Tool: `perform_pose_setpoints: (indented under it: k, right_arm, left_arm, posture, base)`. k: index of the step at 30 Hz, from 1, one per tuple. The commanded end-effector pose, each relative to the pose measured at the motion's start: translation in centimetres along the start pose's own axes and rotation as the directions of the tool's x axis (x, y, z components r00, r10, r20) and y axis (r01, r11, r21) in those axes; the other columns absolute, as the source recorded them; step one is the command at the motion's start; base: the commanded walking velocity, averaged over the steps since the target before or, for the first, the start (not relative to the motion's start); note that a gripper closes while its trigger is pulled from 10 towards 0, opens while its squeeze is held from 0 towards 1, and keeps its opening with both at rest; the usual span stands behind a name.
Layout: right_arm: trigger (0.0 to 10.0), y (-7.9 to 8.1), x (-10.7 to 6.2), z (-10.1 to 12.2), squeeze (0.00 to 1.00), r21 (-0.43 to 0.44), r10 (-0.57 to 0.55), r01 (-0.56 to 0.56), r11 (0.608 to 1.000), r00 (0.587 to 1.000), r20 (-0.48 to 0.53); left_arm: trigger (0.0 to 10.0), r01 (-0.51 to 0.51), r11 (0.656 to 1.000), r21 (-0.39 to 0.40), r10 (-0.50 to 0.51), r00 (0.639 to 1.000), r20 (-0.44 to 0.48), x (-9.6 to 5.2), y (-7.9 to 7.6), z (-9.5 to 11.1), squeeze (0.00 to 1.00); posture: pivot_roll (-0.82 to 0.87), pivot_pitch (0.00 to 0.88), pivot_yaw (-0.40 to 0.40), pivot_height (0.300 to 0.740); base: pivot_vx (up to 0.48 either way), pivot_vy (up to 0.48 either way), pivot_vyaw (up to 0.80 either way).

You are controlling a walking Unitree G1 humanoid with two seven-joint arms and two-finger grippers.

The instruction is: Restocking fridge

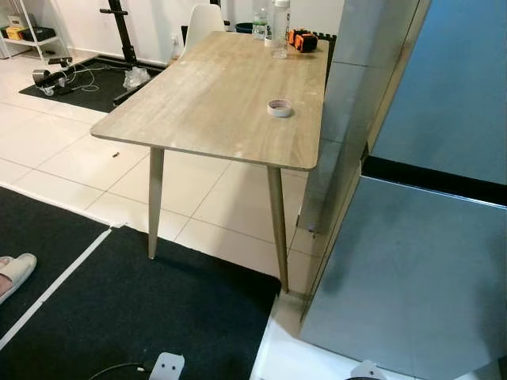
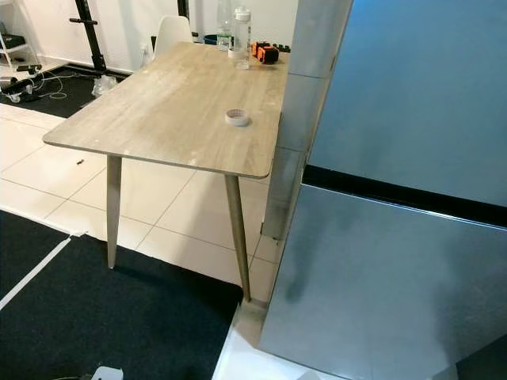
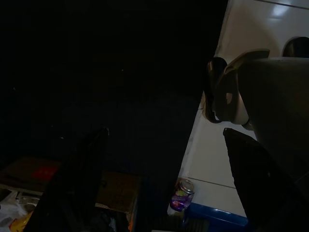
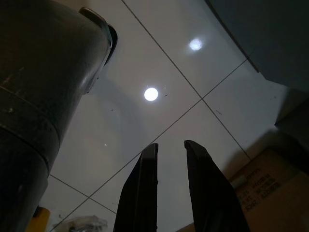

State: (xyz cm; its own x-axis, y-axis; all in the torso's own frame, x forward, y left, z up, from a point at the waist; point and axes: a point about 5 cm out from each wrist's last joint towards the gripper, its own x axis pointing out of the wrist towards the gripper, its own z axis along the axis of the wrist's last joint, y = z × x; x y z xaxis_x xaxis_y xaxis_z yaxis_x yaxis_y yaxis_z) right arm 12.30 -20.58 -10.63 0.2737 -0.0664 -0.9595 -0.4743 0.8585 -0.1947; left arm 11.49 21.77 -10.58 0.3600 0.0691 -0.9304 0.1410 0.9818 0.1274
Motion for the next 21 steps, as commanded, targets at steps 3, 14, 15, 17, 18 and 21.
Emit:
perform_pose_setpoints:
  k: [3,14,15,17,18,21]
  right_arm:
    - [10.0,0.11,-0.01,-0.37,0.0,0.001,0.014,-0.014,1.0,1.0,-0.02]
    - [10.0,0.95,0.0,-0.92,0.0,0.012,0.084,-0.083,0.996,0.995,-0.045]
    - [10.0,0.99,-0.01,-0.93,0.0,0.013,0.089,-0.089,0.996,0.995,-0.047]
    - [10.0,1.01,-0.01,-0.95,0.0,0.017,0.092,-0.092,0.996,0.995,-0.048]
    - [10.0,1.02,-0.01,-0.96,0.0,0.022,0.093,-0.092,0.995,0.995,-0.047]
    - [10.0,1.0,-0.01,-0.95,0.0,0.025,0.092,-0.091,0.996,0.995,-0.046]
  left_arm:
    - [10.0,-0.005,1.0,-0.01,0.005,1.0,-0.013,-0.04,0.04,-0.4,0.0]
    - [10.0,0.0,1.0,0.024,0.001,1.0,-0.032,-0.15,0.27,-1.02,0.0]
    - [10.0,0.001,1.0,0.024,0.0,1.0,-0.032,-0.15,0.27,-1.03,0.0]
    - [10.0,0.001,1.0,0.025,0.0,1.0,-0.031,-0.15,0.27,-1.03,0.0]
    - [10.0,0.002,1.0,0.025,-0.001,1.0,-0.03,-0.15,0.25,-1.01,0.0]
    - [10.0,0.003,1.0,0.025,-0.003,1.0,-0.027,-0.14,0.2,-0.97,0.0]
  posture:
    - [0.01,0.0,-0.033,0.74]
    - [0.0,0.0,-0.026,0.74]
    - [0.0,0.0,-0.026,0.74]
    - [0.0,0.0,-0.026,0.74]
    - [0.01,0.0,-0.028,0.74]
    - [0.0,0.0,-0.028,0.74]
  base:
    - [0.0,0.0,0.0]
    - [0.0,0.0,0.0]
    - [0.0,0.0,0.0]
    - [0.0,0.0,0.0]
    - [0.0,0.0,0.0]
    - [0.0,0.0,0.0]
